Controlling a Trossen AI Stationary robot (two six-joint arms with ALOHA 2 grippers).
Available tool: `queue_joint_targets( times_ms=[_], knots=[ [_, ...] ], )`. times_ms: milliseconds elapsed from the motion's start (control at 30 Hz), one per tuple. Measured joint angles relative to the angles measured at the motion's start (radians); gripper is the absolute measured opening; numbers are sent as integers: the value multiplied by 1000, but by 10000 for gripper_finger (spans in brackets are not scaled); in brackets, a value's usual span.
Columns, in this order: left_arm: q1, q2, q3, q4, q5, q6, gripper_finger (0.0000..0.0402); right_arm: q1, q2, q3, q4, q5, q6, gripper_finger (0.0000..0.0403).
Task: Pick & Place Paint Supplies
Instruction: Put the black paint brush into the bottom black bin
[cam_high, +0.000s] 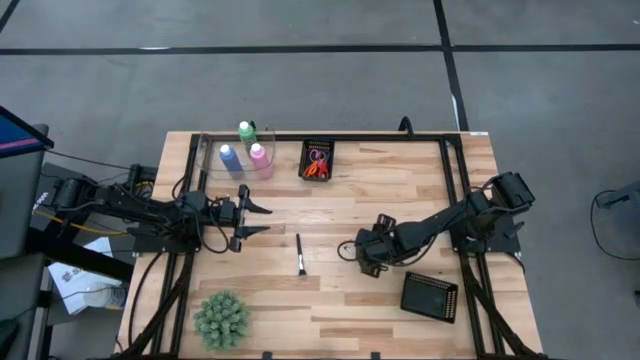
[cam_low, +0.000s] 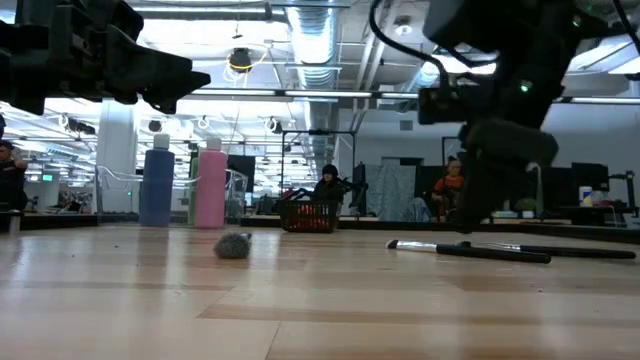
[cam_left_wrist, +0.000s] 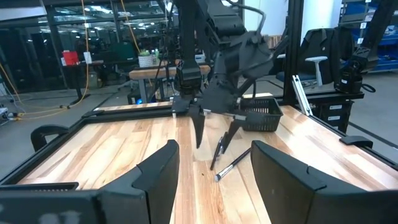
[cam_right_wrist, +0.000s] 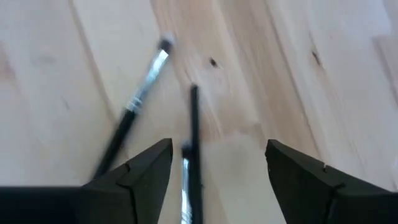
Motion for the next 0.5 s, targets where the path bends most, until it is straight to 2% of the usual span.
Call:
queue_joint_targets(
  times_ms=[300, 500],
  knots=[
    [0, 0, 0, -2, 0, 0, 191, -6, 75, 24, 192, -101, -42, 227],
    [0, 0, 0, -9, 0, 0, 191, 0, 180, 95, 144, -139, -43, 213]
  ],
)
